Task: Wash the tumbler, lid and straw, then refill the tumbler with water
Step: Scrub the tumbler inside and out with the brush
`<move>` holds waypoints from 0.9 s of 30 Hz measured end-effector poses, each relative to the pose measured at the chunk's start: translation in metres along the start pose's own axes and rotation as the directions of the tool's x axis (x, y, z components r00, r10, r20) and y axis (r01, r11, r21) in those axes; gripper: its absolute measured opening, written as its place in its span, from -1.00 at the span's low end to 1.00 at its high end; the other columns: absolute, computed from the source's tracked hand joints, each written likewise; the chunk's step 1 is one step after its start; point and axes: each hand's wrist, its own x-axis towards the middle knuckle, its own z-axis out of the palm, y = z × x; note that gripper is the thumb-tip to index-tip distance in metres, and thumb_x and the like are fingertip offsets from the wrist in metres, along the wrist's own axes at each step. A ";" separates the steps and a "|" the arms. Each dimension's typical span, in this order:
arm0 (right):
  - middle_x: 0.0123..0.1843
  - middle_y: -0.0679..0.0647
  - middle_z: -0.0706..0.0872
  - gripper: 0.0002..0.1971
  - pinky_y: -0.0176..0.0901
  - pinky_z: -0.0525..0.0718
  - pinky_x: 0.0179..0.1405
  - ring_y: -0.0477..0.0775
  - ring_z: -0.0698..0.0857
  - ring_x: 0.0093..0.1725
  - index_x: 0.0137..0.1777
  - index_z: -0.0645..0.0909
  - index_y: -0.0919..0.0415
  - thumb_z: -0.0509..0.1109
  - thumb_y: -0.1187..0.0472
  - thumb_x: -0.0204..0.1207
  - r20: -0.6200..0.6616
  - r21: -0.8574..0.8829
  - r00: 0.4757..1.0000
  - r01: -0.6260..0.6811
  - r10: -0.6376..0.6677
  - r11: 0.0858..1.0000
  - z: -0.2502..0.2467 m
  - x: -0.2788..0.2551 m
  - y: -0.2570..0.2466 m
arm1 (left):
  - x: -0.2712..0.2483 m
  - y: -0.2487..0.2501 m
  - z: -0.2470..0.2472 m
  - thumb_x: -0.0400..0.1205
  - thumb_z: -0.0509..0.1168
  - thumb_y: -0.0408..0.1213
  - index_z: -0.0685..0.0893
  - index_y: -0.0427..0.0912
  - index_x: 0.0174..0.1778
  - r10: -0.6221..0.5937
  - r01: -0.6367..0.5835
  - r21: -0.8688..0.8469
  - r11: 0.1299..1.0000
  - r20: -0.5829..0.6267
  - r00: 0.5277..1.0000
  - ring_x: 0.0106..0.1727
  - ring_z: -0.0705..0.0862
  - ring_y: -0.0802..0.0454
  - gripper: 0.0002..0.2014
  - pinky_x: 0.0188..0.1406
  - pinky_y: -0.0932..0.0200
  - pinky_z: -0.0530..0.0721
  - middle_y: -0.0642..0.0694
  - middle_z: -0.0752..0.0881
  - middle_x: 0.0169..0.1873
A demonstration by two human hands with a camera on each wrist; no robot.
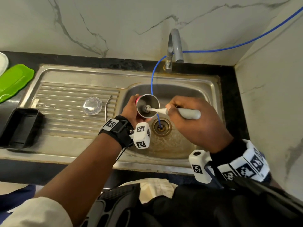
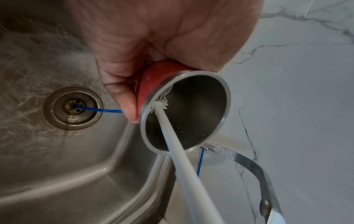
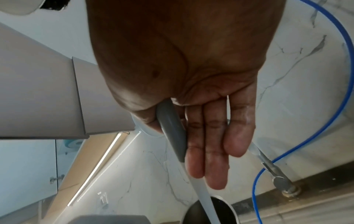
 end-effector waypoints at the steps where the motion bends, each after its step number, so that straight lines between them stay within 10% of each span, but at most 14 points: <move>1: -0.42 -0.11 0.69 -0.73 -0.29 0.47 -0.36 -0.01 0.70 -0.36 -0.25 0.66 0.00 0.40 0.11 0.74 0.003 0.006 1.000 0.012 -0.012 1.000 -0.005 -0.003 -0.003 | -0.001 0.002 -0.002 0.66 0.28 0.29 0.73 -0.24 0.40 -0.001 0.001 -0.014 1.000 -0.021 1.000 0.12 0.79 -0.20 -0.33 0.26 -0.09 0.72 -0.27 0.79 0.27; 6: -0.36 0.01 0.74 -0.73 0.11 0.68 -0.31 0.09 0.73 -0.33 -0.21 0.69 0.07 0.36 0.01 0.71 -0.033 0.033 0.998 0.056 -0.055 0.998 -0.033 -0.018 -0.026 | -0.001 0.007 -0.007 0.63 0.29 0.29 0.65 -0.22 0.55 0.009 -0.010 -0.015 1.000 -0.064 0.998 0.31 0.78 -0.25 -0.27 0.33 -0.14 0.73 -0.27 0.78 0.36; 15: -0.41 -0.10 0.67 -0.75 -0.36 0.41 -0.38 -0.03 0.69 -0.33 -0.21 0.64 0.02 0.39 0.02 0.72 -0.022 -0.092 1.000 -0.008 0.006 0.996 0.004 0.003 -0.001 | 0.002 -0.004 0.003 0.70 0.25 0.28 0.79 -0.23 0.21 -0.041 0.040 0.033 0.999 0.024 0.999 -0.09 0.82 -0.16 -0.41 -0.32 0.04 0.83 -0.25 0.84 -0.03; 21: -0.41 0.01 0.69 -0.74 -0.09 0.55 -0.37 0.09 0.69 -0.37 -0.20 0.70 0.10 0.40 0.12 0.77 -0.007 0.025 0.998 0.066 -0.066 0.998 -0.013 -0.007 -0.016 | 0.004 0.007 -0.008 0.66 0.29 0.26 0.71 -0.25 0.46 0.004 -0.004 0.008 1.000 -0.044 0.999 0.20 0.78 -0.23 -0.32 0.44 -0.14 0.64 -0.28 0.82 0.22; 27: -0.41 -0.05 0.69 -0.75 -0.06 0.60 -0.36 0.06 0.72 -0.36 -0.15 0.71 0.06 0.38 0.04 0.77 -0.030 -0.015 0.996 0.087 -0.088 0.996 -0.020 -0.018 -0.027 | 0.008 0.007 -0.007 0.70 0.25 0.26 0.74 -0.23 0.30 0.034 -0.030 0.041 0.999 -0.088 0.996 -0.05 0.81 -0.19 -0.40 -0.02 -0.07 0.74 -0.25 0.86 -0.06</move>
